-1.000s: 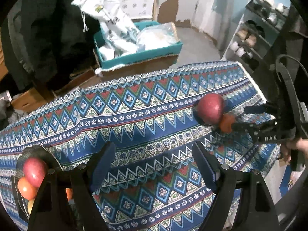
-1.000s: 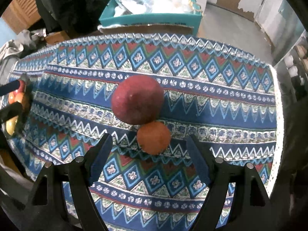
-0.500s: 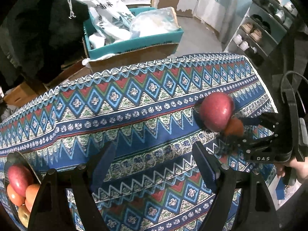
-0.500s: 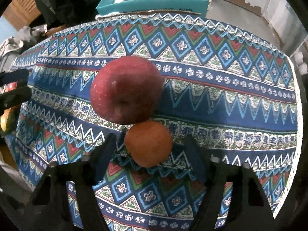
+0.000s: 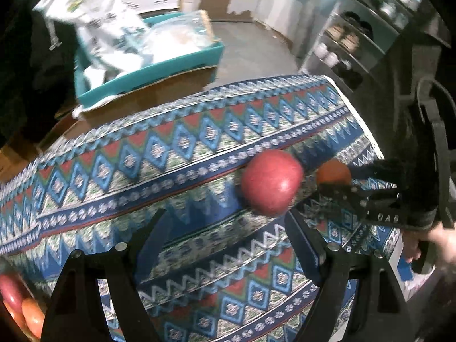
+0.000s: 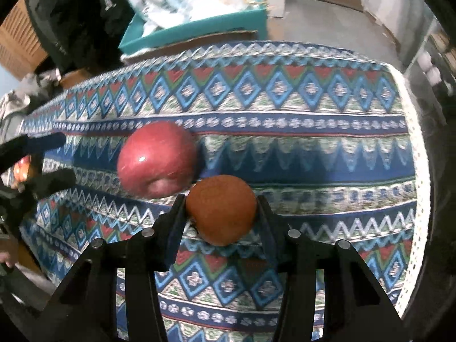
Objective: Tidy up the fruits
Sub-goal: 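Close left tool on the red apple while right tool closes on the small orange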
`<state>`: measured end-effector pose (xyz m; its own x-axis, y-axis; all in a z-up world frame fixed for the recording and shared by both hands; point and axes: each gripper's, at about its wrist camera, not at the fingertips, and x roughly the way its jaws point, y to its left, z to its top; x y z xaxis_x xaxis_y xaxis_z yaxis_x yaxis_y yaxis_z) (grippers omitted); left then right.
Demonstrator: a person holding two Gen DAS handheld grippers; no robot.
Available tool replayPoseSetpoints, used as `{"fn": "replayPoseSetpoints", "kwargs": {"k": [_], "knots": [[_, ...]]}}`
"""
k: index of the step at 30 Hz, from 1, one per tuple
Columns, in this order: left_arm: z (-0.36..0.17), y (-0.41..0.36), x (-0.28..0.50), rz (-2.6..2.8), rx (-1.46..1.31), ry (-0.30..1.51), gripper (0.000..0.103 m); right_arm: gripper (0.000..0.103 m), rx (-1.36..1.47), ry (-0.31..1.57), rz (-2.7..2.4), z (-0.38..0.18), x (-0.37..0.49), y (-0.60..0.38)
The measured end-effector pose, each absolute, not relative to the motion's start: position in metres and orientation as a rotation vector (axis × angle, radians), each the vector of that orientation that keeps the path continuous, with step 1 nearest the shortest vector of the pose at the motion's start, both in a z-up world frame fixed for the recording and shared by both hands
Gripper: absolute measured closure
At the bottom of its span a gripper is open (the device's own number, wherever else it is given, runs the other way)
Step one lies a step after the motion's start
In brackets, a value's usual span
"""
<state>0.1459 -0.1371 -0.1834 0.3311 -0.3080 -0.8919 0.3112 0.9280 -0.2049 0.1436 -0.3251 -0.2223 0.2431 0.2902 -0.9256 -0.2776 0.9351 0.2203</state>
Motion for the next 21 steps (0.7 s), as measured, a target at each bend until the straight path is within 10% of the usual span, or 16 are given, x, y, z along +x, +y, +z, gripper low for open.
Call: {"fn": "replayPoseSetpoints", "kwargs": {"k": [21], "knots": [[-0.234, -0.205, 0.184, -0.542, 0.027, 1.287, 0.020, 0.056, 0.116, 1.251, 0.331, -0.214, 0.147, -0.374]]}}
